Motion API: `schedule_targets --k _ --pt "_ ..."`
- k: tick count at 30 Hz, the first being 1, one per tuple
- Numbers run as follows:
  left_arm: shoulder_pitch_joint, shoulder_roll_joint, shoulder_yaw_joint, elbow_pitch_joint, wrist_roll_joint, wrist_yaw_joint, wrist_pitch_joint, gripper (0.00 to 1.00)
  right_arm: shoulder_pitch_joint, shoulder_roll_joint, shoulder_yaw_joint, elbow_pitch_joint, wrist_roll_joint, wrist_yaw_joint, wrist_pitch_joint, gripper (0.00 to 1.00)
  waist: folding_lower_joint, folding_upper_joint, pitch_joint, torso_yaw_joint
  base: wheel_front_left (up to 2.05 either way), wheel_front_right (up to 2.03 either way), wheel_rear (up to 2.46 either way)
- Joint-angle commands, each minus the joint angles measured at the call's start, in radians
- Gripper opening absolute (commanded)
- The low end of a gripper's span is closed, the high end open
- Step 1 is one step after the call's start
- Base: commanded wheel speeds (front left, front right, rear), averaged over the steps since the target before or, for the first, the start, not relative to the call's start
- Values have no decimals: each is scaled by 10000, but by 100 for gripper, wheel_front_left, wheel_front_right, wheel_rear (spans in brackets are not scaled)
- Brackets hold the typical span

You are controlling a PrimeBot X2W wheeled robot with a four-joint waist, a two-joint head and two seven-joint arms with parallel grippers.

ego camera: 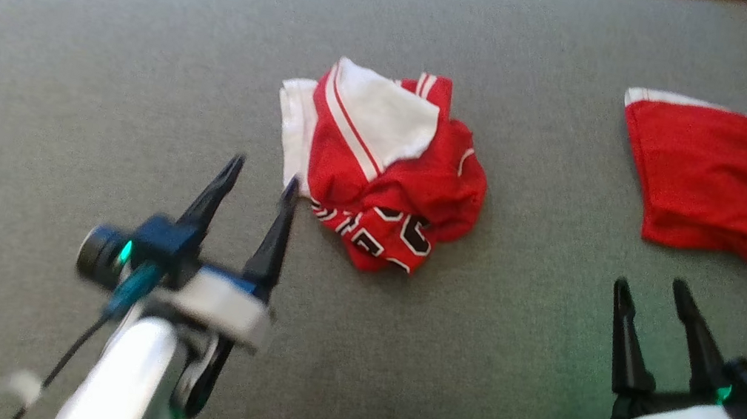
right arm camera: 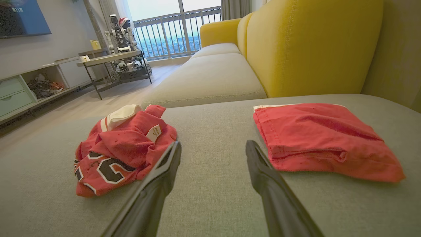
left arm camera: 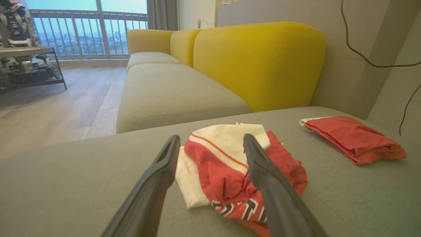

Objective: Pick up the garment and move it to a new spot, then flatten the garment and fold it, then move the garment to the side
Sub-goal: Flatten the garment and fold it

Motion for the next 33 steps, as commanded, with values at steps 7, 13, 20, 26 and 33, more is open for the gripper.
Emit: schedule_targets --k 7,13,20,26,33 --pt "-3012 5 -1178 1390 -106 -328 -49 100 -956 -100 444 -601 75 -4 -65 100 -4 0 1622 -917 0 0 0" --pt "-4220 5 -1974 2412 -466 -131 91 100 -1244 -100 520 -692 190 -4 -65 100 -4 0 2255 -1274 0 0 0" --pt "-4896 5 -2276 3402 -558 135 241 100 -1467 -100 462 -739 331 -4 -65 100 -4 0 2546 -1492 0 0 0" --pt "-5197 28 -2102 3717 -609 352 104 100 -1503 -100 449 -721 400 -4 -65 100 -4 0 2527 -1503 0 0 0" --pt "-4995 23 -1807 3684 -1257 296 17 0 -1431 -100 413 -670 437 -4 -65 100 -4 0 2273 -1321 0 0 0"
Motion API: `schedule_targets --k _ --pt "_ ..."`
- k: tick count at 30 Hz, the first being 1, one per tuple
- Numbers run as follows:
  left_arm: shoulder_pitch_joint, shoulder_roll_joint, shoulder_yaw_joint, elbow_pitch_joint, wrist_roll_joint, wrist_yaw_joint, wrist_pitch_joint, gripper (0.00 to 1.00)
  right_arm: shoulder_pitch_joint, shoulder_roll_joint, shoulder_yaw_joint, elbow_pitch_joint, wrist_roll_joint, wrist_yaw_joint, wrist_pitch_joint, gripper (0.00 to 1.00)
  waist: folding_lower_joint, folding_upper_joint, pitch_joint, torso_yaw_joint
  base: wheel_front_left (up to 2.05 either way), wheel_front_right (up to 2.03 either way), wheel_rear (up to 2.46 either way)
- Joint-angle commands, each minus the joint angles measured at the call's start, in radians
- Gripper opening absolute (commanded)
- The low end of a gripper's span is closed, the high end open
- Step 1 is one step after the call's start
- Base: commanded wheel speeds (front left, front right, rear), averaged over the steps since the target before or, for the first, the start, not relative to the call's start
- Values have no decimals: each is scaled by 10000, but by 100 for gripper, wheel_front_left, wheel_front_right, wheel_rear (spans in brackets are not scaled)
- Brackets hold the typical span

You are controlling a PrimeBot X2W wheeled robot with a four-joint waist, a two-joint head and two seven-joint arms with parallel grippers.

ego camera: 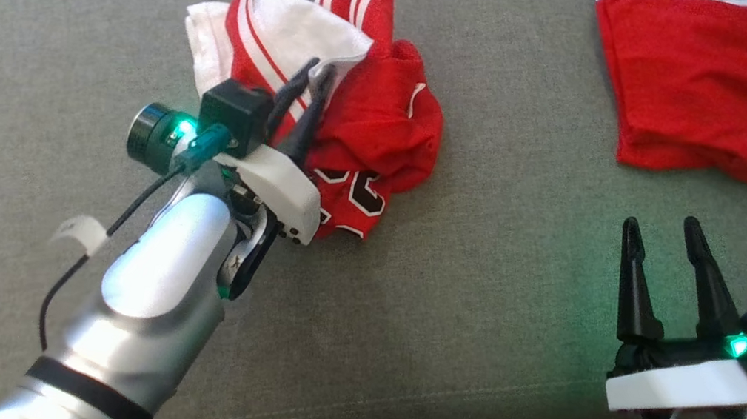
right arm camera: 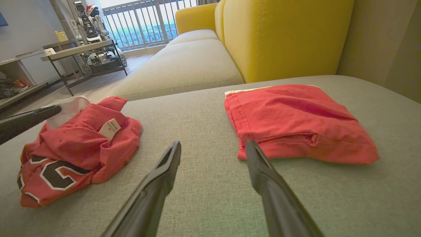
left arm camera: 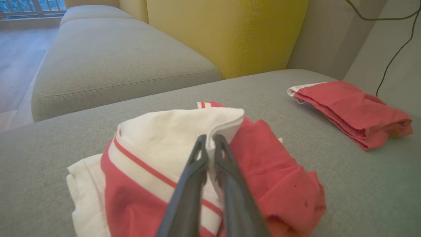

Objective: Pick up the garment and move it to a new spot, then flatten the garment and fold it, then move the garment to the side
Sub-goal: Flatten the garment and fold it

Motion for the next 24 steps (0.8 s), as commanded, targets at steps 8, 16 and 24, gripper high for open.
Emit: schedule_targets --k 8,16,24 --pt "-25 82 349 -203 -1014 -520 24 0 -199 -95 223 -191 239 -4 -65 100 0 0 -267 149 0 0 0" --pt "-673 78 638 -1871 -3881 -1143 484 0 -188 -95 247 -118 390 -4 -65 100 0 0 -752 -107 0 0 0" --pt "-2592 77 1215 -3859 -6429 -864 1446 0 -90 -95 361 -42 600 -4 -65 100 0 0 -1401 -602 0 0 0"
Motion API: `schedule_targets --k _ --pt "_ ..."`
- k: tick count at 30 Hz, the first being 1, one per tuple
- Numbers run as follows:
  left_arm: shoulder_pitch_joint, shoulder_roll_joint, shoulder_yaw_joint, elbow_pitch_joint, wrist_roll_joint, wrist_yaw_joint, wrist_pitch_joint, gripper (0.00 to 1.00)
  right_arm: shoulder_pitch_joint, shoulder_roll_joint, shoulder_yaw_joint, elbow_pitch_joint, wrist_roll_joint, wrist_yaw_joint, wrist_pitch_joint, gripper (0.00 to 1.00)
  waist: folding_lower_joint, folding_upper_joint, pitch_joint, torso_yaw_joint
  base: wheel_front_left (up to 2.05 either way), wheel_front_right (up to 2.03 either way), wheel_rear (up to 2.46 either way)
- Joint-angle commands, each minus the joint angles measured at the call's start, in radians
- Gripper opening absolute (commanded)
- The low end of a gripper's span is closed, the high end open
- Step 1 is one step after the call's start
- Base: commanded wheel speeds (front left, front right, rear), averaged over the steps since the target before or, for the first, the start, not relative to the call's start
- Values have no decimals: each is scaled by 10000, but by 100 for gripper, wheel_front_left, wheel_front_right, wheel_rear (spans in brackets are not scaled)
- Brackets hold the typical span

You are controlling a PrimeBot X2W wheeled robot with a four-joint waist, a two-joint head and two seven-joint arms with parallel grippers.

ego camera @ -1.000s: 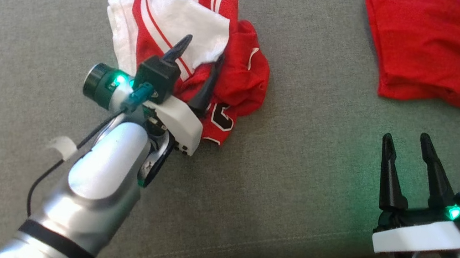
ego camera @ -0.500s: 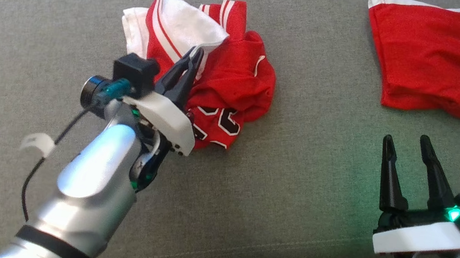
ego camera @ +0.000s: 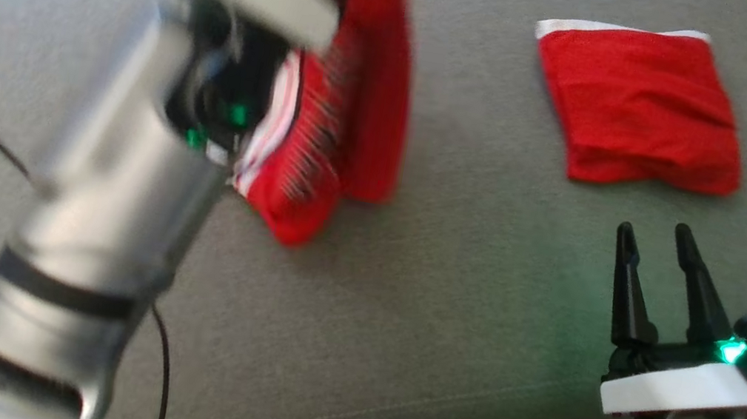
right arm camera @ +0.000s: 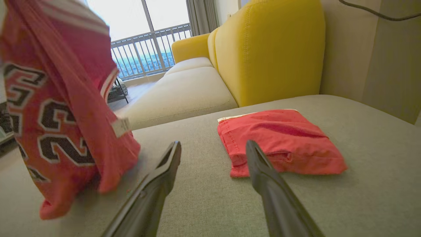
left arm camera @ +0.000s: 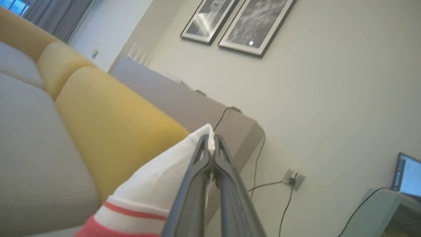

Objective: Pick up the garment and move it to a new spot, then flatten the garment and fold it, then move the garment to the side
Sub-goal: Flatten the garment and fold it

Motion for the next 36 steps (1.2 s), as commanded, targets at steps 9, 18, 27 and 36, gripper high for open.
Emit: schedule_targets --k 9,18,27,36 --pt "-3673 109 230 3 -2022 1427 -1061 0 -146 -95 396 -245 343 -4 -65 100 1 0 -410 -818 0 0 0" --pt "-4956 109 1316 1365 -3770 2213 -1583 0 -74 -95 298 -329 462 -4 -65 100 1 0 -404 -464 0 0 0" --pt "-600 489 3062 2745 -2639 2173 -1591 0 -39 -95 373 -447 350 -4 -65 100 1 0 -272 -57 0 0 0" --pt "2261 1313 5217 2253 -1106 846 -1592 100 88 -95 1261 -283 226 -4 -65 100 1 0 -91 464 0 0 0"
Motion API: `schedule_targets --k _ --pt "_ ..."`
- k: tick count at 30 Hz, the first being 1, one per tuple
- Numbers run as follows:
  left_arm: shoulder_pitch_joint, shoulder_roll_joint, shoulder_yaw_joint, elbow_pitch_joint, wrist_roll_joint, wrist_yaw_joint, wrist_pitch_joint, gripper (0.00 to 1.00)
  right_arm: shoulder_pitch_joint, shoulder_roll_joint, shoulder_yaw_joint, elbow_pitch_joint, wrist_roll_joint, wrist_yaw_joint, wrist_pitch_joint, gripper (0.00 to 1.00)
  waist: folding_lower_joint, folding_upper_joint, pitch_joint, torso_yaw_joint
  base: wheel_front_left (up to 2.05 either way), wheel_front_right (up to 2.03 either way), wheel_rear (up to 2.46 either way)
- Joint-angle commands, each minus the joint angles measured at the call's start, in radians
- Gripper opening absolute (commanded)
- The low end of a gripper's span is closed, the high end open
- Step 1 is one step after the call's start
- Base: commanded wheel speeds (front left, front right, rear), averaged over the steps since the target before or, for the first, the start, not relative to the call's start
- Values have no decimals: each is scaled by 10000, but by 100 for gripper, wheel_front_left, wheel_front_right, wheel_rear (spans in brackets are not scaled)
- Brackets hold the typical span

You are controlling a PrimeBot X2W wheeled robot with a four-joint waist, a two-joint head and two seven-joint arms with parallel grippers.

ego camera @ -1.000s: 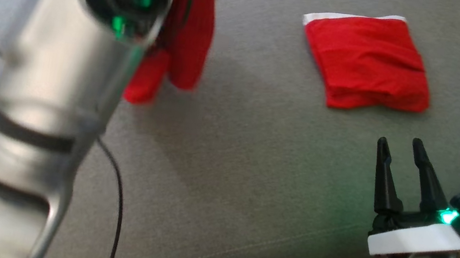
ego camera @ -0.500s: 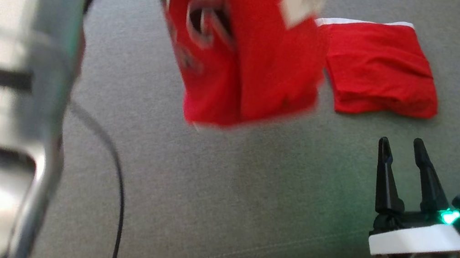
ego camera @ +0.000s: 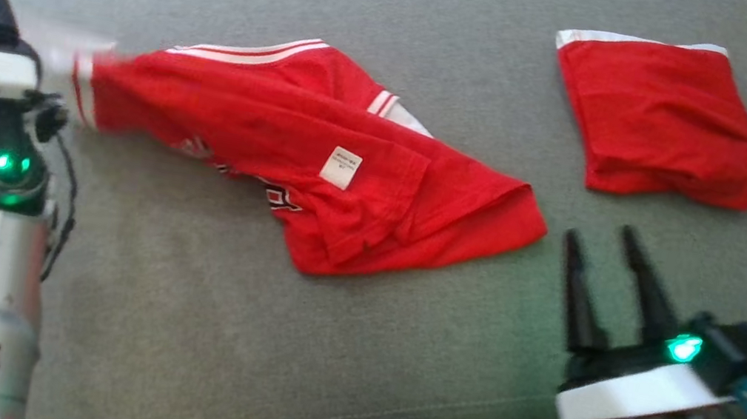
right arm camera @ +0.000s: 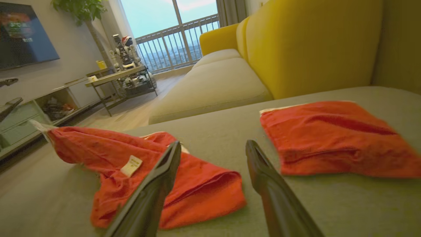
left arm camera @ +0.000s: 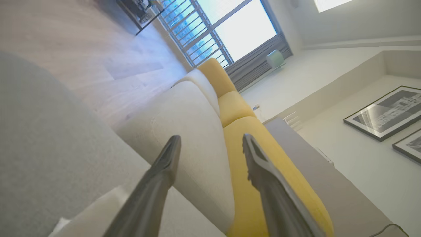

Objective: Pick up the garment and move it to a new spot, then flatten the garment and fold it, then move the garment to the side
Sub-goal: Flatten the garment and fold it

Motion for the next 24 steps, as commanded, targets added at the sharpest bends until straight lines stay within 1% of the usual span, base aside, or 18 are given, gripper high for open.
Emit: schedule_targets --k 1,3,4,6,7,8,11,13,16,18,20,24 --pt "1 483 515 -769 488 -278 -46 100 32 -77 636 -123 225 -4 -65 100 -1 0 45 216 0 0 0" --pt "563 514 811 -1505 1291 -497 -46 100 13 -77 1071 130 782 -4 -65 100 -1 0 94 431 0 0 0" --pt "563 514 811 -1505 1291 -497 -46 100 13 -77 1071 130 782 -4 -65 100 -1 0 94 431 0 0 0" --pt "1258 411 956 -2399 2280 -646 -46 100 -102 -77 1572 458 1131 -4 -65 100 -1 0 158 686 0 0 0" --pt "1643 293 986 -2860 2786 -706 -46 100 -190 -77 1858 651 1260 -4 -65 100 -1 0 181 827 0 0 0" --pt "2410 31 1018 -3749 3788 -826 -47 100 -403 -77 2376 1070 1757 -4 -65 100 -1 0 213 1093 0 0 0" --pt "3446 -400 927 -4823 5005 -1032 -47 100 -850 -77 2882 1733 2646 -4 -65 100 -1 0 249 1501 0 0 0" --pt "4051 -623 765 -5403 5558 -1145 -47 100 -1198 -77 3043 2164 3145 -4 -65 100 -1 0 278 1762 0 0 0" --pt "4756 -763 408 -6077 6208 -1252 -47 100 -1667 -77 3217 2758 3744 -4 -65 100 -1 0 312 2093 0 0 0" --pt "5125 -789 100 -6401 6415 -1210 -47 100 -1952 -77 3403 3203 4188 -4 -65 100 -1 0 325 2283 0 0 0" --pt "5440 -794 -320 -6689 6452 -996 -47 100 -2214 -77 3426 3642 4554 -4 -65 100 -1 0 335 2436 0 0 0" --pt "5885 -797 -1112 -7113 6716 -601 -47 100 -2634 -77 2902 4286 4957 -4 -65 100 -1 0 369 2706 0 0 0"
